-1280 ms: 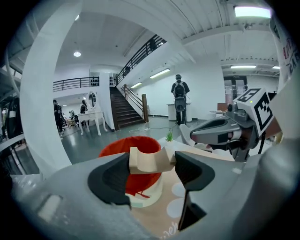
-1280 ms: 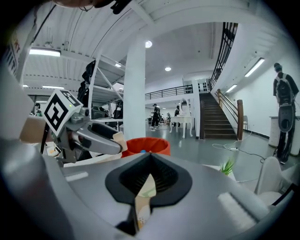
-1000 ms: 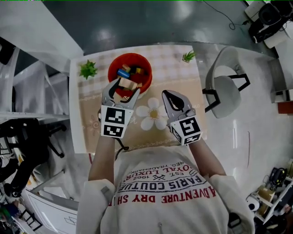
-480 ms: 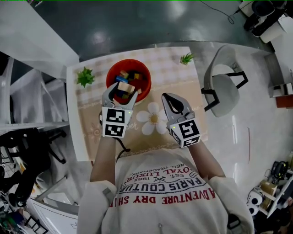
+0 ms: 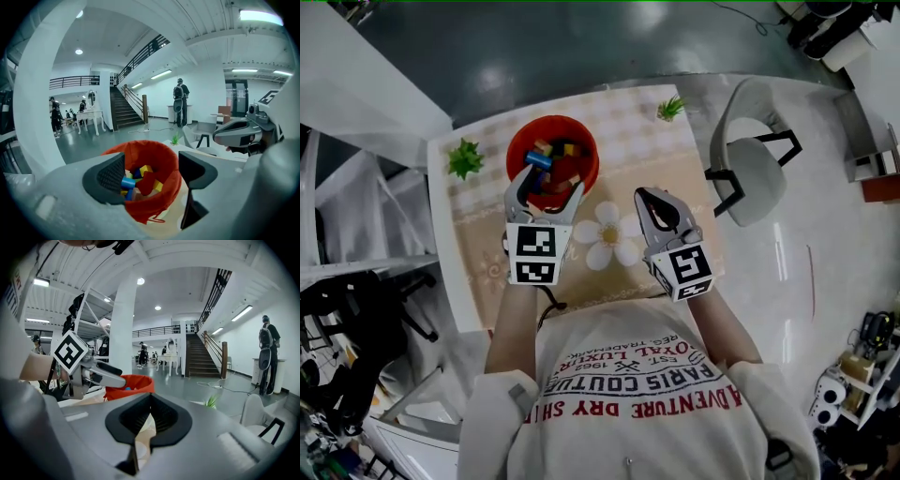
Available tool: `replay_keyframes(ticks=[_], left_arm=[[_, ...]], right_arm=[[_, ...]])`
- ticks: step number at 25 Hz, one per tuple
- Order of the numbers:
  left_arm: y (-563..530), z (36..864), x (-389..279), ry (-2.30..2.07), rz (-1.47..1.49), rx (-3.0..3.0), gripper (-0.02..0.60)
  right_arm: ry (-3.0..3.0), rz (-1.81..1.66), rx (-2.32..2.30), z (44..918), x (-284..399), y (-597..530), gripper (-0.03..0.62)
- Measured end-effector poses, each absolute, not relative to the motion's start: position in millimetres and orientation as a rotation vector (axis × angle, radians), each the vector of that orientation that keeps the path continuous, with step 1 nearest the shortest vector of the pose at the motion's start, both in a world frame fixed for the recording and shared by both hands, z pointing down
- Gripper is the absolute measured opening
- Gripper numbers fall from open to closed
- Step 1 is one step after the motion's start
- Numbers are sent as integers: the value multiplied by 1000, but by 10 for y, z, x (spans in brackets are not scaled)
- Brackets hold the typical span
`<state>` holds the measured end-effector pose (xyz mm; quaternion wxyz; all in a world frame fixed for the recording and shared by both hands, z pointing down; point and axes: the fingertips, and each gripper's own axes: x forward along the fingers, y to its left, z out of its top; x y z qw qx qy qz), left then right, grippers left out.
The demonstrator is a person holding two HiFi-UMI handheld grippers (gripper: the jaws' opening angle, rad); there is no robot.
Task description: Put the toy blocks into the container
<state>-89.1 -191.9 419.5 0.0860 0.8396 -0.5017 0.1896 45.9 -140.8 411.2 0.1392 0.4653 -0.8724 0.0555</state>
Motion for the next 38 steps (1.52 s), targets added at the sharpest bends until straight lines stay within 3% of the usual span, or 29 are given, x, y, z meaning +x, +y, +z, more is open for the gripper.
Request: replay_keyframes(ticks=[10,17,35,38], left_arm=[[-1567,4096,194,-1173,493,2738,360],[-1357,4552,924,-882,601,2779,360],[-1467,6018,1442,-579,997,2614,351],[-1470,6172,1479,-559,1054,2607,318]], right_arm=[[-2433,191,1497,4151,1081,-1114,2],[-2345,267,1603,4272,1575,-965,2],[-2256,468,1630,4939,2187,-1151,2],[-2252,492,1625,5029,2228,-1187,2]])
